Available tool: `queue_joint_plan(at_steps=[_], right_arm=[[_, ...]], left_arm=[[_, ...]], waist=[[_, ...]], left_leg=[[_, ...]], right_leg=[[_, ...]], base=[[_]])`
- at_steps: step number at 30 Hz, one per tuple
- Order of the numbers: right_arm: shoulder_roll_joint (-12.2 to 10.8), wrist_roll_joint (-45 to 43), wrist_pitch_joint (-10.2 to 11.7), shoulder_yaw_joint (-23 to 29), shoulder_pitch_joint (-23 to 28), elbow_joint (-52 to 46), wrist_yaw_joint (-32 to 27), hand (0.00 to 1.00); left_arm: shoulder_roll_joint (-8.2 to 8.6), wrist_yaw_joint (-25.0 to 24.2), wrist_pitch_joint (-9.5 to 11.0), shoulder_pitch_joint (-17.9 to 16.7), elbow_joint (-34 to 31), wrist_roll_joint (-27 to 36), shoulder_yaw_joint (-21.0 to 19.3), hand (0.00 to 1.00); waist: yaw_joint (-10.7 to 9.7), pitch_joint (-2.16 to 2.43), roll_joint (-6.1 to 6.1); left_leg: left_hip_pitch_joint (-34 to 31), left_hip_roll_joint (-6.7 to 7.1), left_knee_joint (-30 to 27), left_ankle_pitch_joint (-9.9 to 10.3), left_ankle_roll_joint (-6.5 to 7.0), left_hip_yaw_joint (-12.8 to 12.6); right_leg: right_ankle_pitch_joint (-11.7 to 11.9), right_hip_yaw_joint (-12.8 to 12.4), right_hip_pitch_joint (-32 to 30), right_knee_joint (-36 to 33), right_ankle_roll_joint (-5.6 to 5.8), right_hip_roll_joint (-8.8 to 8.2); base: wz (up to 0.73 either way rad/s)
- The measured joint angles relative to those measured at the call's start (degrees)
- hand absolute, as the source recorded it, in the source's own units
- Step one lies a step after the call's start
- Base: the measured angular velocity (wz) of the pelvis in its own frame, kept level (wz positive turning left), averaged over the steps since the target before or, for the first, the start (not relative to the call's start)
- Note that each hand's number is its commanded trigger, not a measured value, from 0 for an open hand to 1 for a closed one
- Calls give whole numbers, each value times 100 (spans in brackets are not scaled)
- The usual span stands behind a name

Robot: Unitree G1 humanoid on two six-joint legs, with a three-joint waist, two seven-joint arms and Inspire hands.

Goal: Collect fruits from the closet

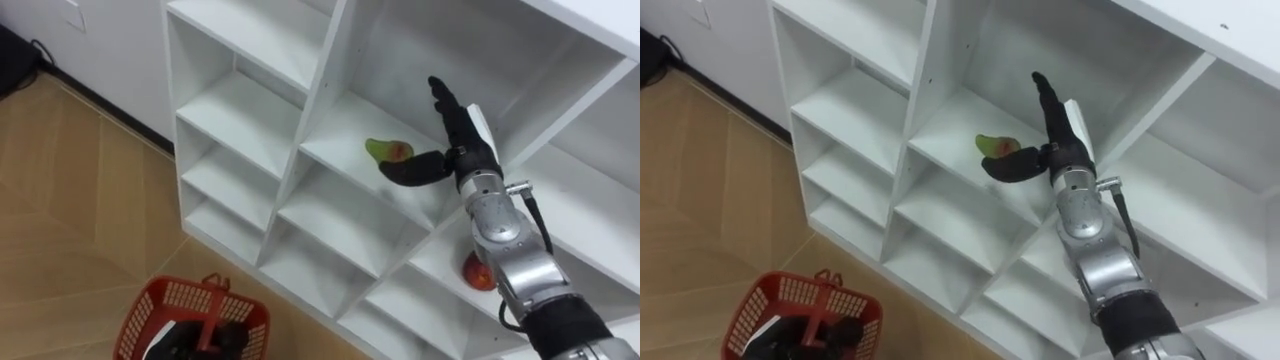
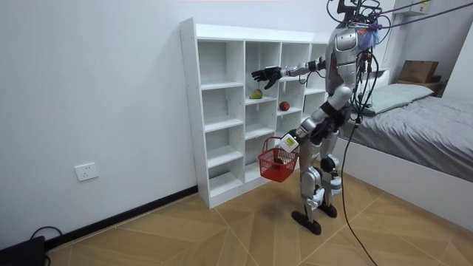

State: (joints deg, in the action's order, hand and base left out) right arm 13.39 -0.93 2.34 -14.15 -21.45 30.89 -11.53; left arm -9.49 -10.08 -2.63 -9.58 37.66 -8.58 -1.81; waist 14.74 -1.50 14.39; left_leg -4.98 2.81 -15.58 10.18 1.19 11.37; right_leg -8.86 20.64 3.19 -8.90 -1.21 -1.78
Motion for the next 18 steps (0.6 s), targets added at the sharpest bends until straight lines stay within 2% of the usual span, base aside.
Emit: queue_joint_plan(at_steps=[1, 2, 8, 14, 15, 16, 18], right_arm=[[0, -9, 0, 0, -14, 10, -13, 0], [0, 0, 0, -21, -60, 46, -27, 0], [0, 15, 0, -46, -242, 411, -40, 0], [6, 5, 0, -46, -282, 502, -47, 0], [6, -25, 0, -46, -316, 610, -46, 0], [6, -64, -3, -45, -346, 678, -46, 0], [12, -413, -84, -44, -403, 806, -46, 0]], left_arm=[[-12, 9, 0, 2, 0, 1, 0, 100], [-27, 48, 0, 0, 23, 2, 7, 100], [-34, 63, -1, -7, 54, 4, 103, 100], [-32, 62, -1, -4, 50, 22, 211, 100], [-14, 61, -2, 2, 41, 18, 237, 100], [-10, 56, -2, 9, 35, 9, 255, 100], [3, 39, -12, 44, 36, -22, 260, 100]], waist=[[1, 18, 25], [4, -2, 18], [41, -36, 0], [51, -54, -11], [50, -77, -42], [68, -70, -34], [148, -84, -59]], left_leg=[[-25, 1, -5, -1, 0, -4], [-40, 7, -10, -1, -2, -1], [-51, 27, 17, -1, -2, 55], [-177, 42, -15, 0, -2, 87], [-201, 48, -22, 0, -2, 97], [-235, 50, -29, 0, -2, 96], [-356, 57, -92, 0, -1, 93]], right_leg=[[1, 3, -24, -1, -1, 2], [3, 9, -33, 1, -4, 8], [3, 15, -44, 19, -4, 17], [3, 125, -135, 20, -4, 8], [2, 136, -166, 16, -3, 0], [2, 137, -200, 14, -3, -1], [3, 135, -314, 6, -4, -2]], base=[[0], [0], [2], [4], [7], [0], [0]])
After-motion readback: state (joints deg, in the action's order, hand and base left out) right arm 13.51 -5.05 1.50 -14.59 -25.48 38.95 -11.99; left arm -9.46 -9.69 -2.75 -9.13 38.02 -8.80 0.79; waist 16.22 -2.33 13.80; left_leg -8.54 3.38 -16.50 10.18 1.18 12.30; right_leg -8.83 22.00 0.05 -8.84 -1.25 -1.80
